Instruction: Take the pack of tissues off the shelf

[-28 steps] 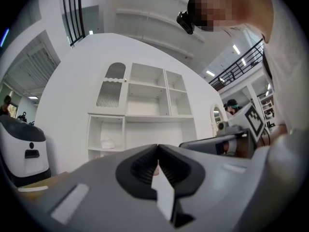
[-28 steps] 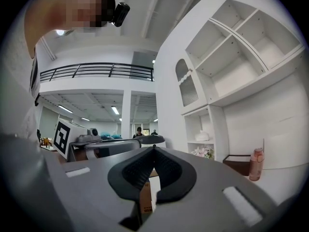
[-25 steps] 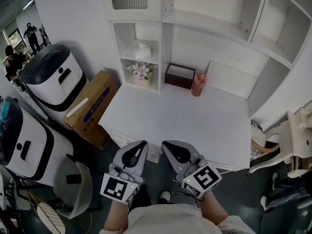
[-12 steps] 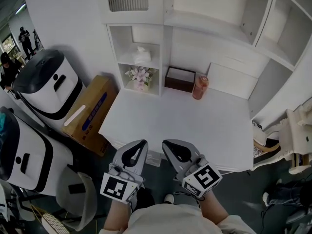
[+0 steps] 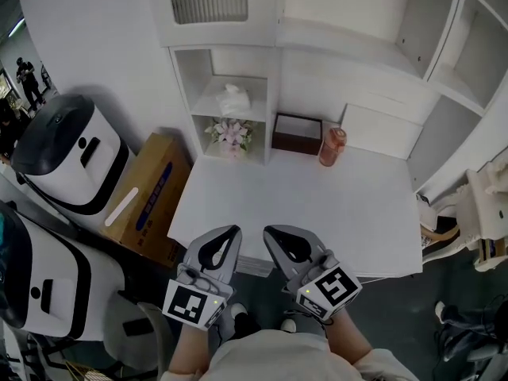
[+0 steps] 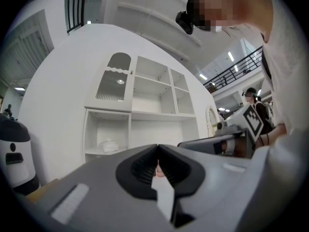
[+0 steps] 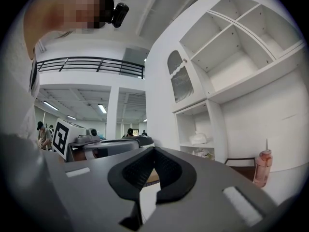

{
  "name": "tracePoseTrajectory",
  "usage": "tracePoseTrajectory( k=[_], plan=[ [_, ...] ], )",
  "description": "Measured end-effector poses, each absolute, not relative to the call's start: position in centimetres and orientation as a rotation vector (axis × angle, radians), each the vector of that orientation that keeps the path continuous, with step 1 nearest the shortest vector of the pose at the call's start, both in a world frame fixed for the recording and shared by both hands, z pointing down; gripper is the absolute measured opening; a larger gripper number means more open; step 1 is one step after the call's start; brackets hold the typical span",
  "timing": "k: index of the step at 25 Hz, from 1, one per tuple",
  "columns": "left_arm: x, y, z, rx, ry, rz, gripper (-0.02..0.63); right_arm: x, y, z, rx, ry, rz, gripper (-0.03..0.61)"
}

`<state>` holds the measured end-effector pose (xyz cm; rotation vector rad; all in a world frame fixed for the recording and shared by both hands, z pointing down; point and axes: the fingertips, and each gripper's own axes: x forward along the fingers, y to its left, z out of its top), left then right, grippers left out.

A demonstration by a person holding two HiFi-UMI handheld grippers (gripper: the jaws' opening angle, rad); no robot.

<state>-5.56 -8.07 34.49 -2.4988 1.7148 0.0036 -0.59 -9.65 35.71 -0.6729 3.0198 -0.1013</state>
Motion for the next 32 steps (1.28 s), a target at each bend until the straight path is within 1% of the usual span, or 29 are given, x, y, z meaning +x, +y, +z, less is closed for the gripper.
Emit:
tracePoseTrajectory(
  k=[8, 19, 32],
  plan=[
    [-9.3, -9.8, 34.7, -2.545, 1.657, 0.012, 0.002, -4.2, -11.0, 36.0, -0.754, 3.009, -0.114, 0.000],
    [-12.4, -10.9, 35.1, -2.619, 1.544, 0.039, 0.002, -7.1, -11.5, 36.4, -0.892, 2.983, -0.115, 0.000],
    [-13.6, -10.9, 36.3, -2.694, 1.454, 0.058, 0.002, -8.2, -10.7, 37.5, -1.020, 2.964, -0.122, 0.000]
  ],
)
